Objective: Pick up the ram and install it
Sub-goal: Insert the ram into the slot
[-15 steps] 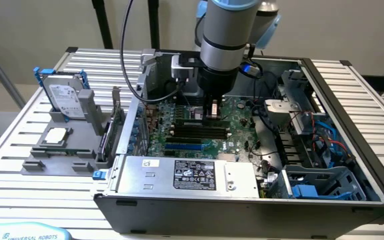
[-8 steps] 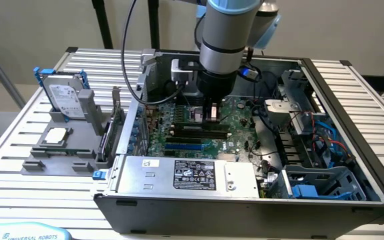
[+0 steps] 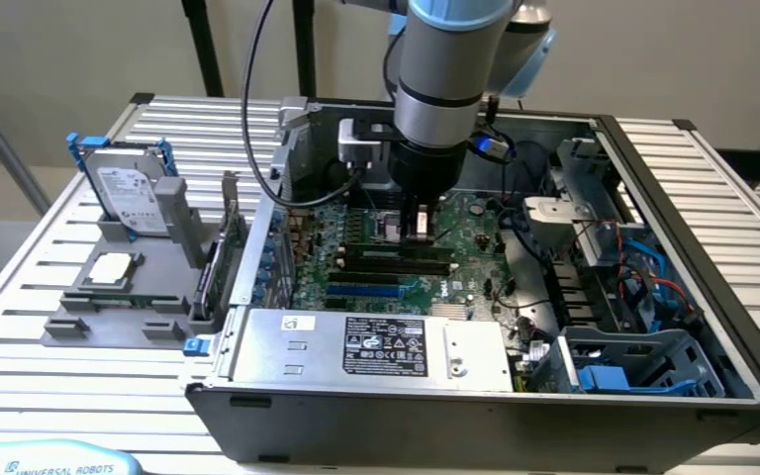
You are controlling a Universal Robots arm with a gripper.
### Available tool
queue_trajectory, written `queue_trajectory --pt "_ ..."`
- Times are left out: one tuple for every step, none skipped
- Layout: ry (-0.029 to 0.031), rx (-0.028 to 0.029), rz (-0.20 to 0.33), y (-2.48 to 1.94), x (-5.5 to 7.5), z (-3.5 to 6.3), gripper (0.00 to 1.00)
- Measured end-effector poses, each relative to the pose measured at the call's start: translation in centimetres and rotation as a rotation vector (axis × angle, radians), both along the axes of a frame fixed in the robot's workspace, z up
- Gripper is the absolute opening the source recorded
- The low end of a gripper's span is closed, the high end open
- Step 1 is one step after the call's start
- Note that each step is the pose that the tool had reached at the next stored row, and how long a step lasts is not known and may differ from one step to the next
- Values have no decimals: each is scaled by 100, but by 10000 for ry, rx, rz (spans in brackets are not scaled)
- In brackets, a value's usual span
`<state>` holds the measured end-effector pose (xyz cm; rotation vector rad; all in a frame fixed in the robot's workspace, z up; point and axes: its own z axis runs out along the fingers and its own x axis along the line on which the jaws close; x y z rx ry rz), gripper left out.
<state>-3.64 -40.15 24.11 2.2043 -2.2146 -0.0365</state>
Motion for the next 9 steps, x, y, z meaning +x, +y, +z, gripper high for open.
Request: queue_trajectory --pt "0 -4 1 8 -2 -5 13" --pt "0 -7 0 13 -4 -11 13" --pt "0 -12 0 18 -5 -17 13" --pt "0 -17 1 23 -6 -25 13" --pt "-1 -23 0 26 -7 -33 13" --pt "-2 -32 1 28 -6 -40 13" --pt "-4 -43 2 29 -6 -47 13" --pt "-7 -54 1 30 -7 -55 13" --pt "-12 -61 1 30 -7 -62 13"
